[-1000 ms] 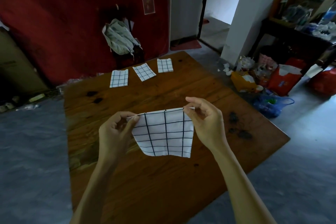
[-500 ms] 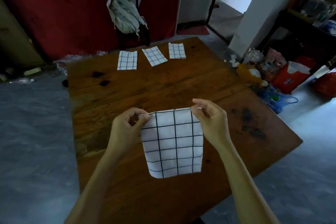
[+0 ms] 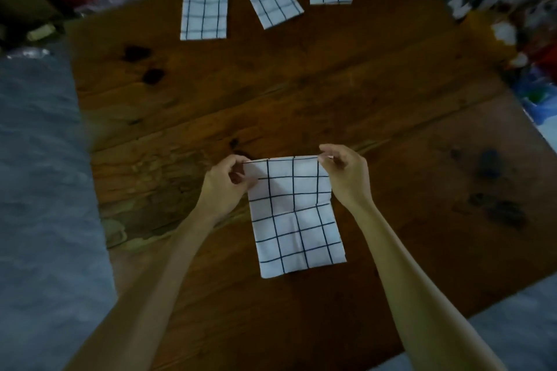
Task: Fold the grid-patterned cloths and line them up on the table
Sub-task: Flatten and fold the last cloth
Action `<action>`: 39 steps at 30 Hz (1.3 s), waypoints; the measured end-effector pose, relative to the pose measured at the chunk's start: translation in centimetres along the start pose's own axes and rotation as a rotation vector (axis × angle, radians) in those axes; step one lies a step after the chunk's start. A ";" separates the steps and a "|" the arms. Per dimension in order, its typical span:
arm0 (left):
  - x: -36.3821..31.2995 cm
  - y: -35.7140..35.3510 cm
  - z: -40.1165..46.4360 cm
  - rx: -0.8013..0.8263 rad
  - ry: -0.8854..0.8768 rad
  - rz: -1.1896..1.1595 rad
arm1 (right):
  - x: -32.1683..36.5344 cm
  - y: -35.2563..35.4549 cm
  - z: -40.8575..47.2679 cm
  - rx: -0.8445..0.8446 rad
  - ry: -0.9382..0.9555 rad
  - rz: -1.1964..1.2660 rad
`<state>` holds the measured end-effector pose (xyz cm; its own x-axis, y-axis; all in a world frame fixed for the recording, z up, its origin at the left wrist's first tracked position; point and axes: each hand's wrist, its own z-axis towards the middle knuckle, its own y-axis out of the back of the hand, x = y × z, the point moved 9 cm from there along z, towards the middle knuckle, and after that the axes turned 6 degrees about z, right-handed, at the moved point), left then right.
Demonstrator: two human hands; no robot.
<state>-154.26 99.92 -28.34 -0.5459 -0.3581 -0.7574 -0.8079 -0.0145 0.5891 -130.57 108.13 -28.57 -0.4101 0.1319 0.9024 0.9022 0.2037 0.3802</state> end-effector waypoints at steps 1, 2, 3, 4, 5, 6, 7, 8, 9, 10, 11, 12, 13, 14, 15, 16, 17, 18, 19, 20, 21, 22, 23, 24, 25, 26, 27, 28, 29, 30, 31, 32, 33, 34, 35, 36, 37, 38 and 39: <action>0.2 -0.2 0.2 0.005 -0.002 -0.008 | -0.2 0.0 0.1 0.002 -0.013 0.016; 0.2 -0.5 0.4 0.005 -0.006 -0.020 | -0.3 0.0 0.1 0.006 -0.022 0.027; 0.2 -0.6 0.6 0.002 -0.010 -0.030 | -0.3 0.0 0.1 0.008 -0.028 0.036; 0.1 -0.7 0.7 -0.001 -0.014 -0.036 | -0.3 0.2 -0.1 0.008 -0.033 0.043; -0.1 -0.8 0.6 -0.003 -0.018 -0.038 | -0.2 0.4 -0.3 0.006 -0.039 0.051; -0.3 -0.8 0.6 -0.002 -0.021 -0.039 | -0.2 0.7 -0.5 0.005 -0.045 0.059; -0.4 -0.9 0.4 0.003 -0.017 -0.036 | -0.1 0.9 -0.8 0.004 -0.048 0.065; -0.4 -0.9 0.1 0.014 -0.004 -0.031 | 0.0 1.1 -1.2 0.005 -0.048 0.068; -0.1 -1.1 -0.2 0.033 0.016 -0.026 | 0.1 1.3 -1.6 0.003 -0.045 0.068; 0.3 -1.4 -0.6 0.068 0.038 -0.016 | 0.2 1.4 -2.1 0.000 -0.040 0.068; 0.8 -1.9 -1.1 0.111 0.057 0.008 | 0.3 1.6 -2.5 -0.004 -0.035 0.069; 1.4 -2.5 -1.6 0.143 0.070 0.056 | 0.4 1.7 -2.9 -0.005 -0.029 0.070; 2.0 -3.0 -2.1 0.148 0.072 0.125 | 0.5 1.7 -3.2 -0.004 -0.025 0.070; 2.6 -3.4 -2.5 0.130 0.075 0.198 | 0.6 1.7 -3.4 -0.002 -0.022 0.070; 2.9 -3.7 -2.9 0.099 0.076 0.262 | 0.6 1.6 -3.6 -0.002 -0.020 0.072; 3.1 -3.9 -3.4 0.068 0.067 0.308 | 0.7 1.6 -3.6 0.000 -0.019 0.071; 3.0 -4.1 -3.8 0.047 0.045 0.336 | 0.8 1.5 -3.6 0.003 -0.015 0.069; 2.8 -4.3 -4.2 0.030 0.016 0.355 | 0.8 1.4 -3.5 0.009 -0.012 0.066; 2.6 -4.5 -4.4 0.010 -0.015 0.373 | 0.9 1.2 -3.3 0.019 -0.010 0.063; 2.5 -4.6 -4.6 -0.010 -0.044 0.399 | 0.9 1.1 -3.1 0.031 -0.007 0.056; 2.4 -4.6 -4.7 -0.036 -0.063 0.433 | 0.9 1.0 -2.9 0.042 -0.003 0.047; 2.5 -4.6 -4.7 -0.061 -0.067 0.462 | 0.9 1.0 -2.7 0.048 0.002 0.040; 2.7 -4.5 -4.7 -0.085 -0.059 0.484 | 0.9 1.0 -2.5 0.049 0.007 0.039; 3.0 -4.5 -4.7 -0.101 -0.037 0.497 | 1.0 1.1 -2.4 0.052 0.011 0.041; 3.2 -4.4 -4.6 -0.113 -0.010 0.505 | 1.0 1.1 -2.2 0.061 0.016 0.044; 3.5 -4.3 -4.5 -0.124 0.019 0.499 | 1.1 1.2 -2.2 0.074 0.021 0.046; 3.8 -4.2 -4.3 -0.133 0.052 0.479 | 1.2 1.2 -2.2 0.094 0.028 0.048; 4.2 -4.0 -4.1 -0.138 0.087 0.452 | 1.3 1.2 -2.2 0.114 0.032 0.047; 4.5 -3.8 -3.7 -0.131 0.119 0.438 | 1.3 1.3 -2.3 0.131 0.034 0.046; 4.6 -3.7 -3.3 -0.111 0.139 0.446 | 1.4 1.4 -2.5 0.143 0.036 0.049; 4.5 -3.8 -2.9 -0.086 0.137 0.469 | 1.5 1.5 -2.6 0.152 0.036 0.057; 4.2 -3.9 -2.7 -0.065 0.114 0.493 | 1.6 1.6 -2.8 0.158 0.037 0.067; 3.8 -4.1 -2.5 -0.054 0.083 0.509 | 1.5 1.7 -3.1 0.160 0.034 0.078; 3.5 -4.2 -2.5 -0.048 0.059 0.518 | 1.4 1.9 -3.4 0.158 0.025 0.090; 3.3 -4.4 -2.6 -0.043 0.045 0.520 | 1.3 2.0 -3.8 0.156 0.012 0.104; 3.2 -4.6 -2.7 -0.038 0.039 0.518 | 1.2 2.2 -4.2 0.157 -0.006 0.123; 3.2 -4.8 -2.9 -0.034 0.037 0.515 | 1.1 2.4 -4.7 0.160 -0.021 0.147; 3.3 -5.0 -3.1 -0.026 0.036 0.510 | 1.0 2.6 -5.3 0.166 -0.032 0.175; 3.3 -5.1 -3.3 -0.023 0.023 0.503 | 0.8 2.8 -5.9 0.176 -0.042 0.206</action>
<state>-151.22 95.70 -32.87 -0.8611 -0.3466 -0.3721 -0.4409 0.1443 0.8859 -127.61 103.09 -25.58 -0.2290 0.2270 0.9466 0.9314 0.3338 0.1453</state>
